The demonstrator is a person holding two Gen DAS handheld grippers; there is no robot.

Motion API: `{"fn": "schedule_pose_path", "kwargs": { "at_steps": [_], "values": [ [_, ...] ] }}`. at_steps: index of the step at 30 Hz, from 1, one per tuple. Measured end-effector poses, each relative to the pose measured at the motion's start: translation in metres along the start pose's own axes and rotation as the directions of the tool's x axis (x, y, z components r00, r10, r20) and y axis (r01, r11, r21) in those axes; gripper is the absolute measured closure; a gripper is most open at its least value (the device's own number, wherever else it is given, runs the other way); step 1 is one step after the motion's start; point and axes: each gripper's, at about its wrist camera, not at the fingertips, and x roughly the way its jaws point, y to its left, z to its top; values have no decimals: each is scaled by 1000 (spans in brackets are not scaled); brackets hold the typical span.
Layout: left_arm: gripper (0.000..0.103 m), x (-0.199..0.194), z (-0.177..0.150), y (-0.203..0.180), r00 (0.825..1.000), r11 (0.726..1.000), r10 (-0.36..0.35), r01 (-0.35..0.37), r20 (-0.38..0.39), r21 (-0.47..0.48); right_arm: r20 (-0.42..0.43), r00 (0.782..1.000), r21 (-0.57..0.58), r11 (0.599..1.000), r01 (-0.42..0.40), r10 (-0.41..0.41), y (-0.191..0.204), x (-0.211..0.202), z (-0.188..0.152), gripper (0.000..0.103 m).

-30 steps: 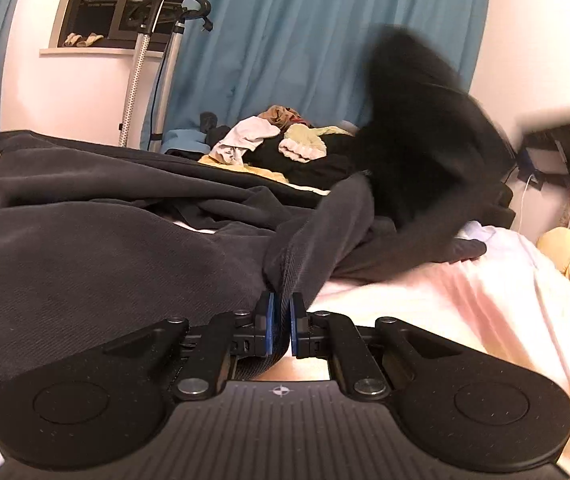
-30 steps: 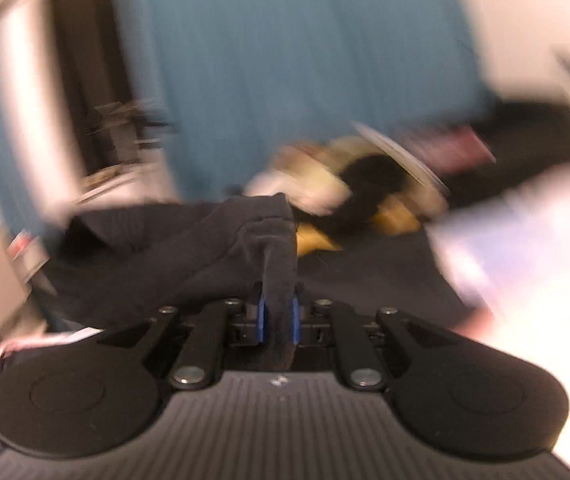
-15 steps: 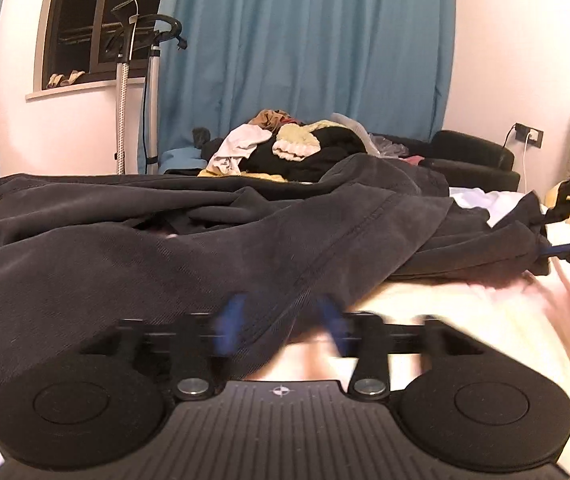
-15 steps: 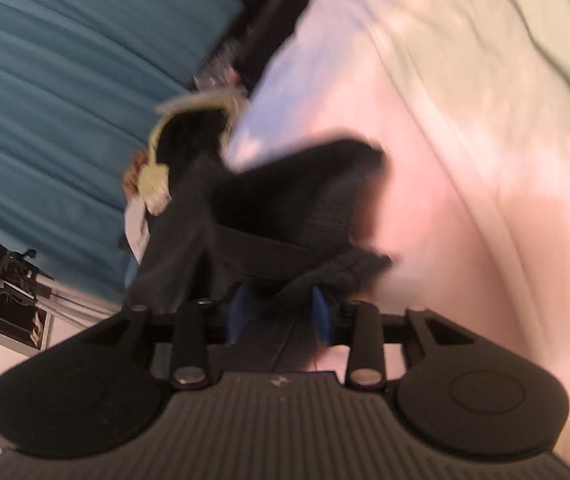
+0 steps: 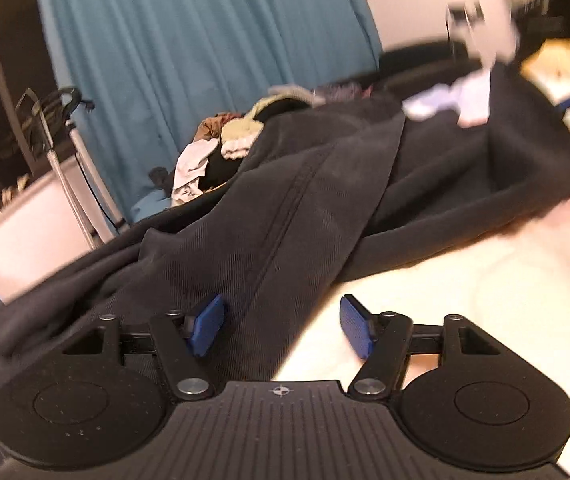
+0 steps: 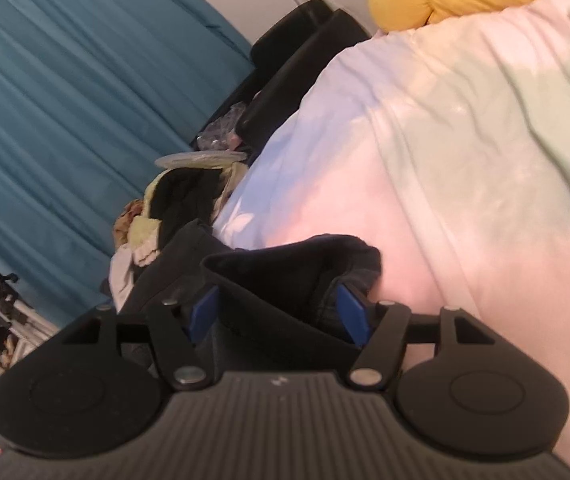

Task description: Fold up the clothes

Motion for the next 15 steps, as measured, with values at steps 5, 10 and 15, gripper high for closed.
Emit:
{"fn": "schedule_pose_path", "kwargs": {
  "at_steps": [5,10,15],
  "values": [
    [99,-16,18,18,999,995,-47,46,-13,-84,24,1000,-2,1000,12,-12,-12,3,7,35],
    [99,-83,29,46,992,951,-113,125,60,-284,42,999,5,1000,2,-2,-10,-6,11,35],
    [99,-139,9,52,978,892,-188,207,86,-403,168,985,-63,998,-21,32,-1,-38,19,35]
  ]
}}
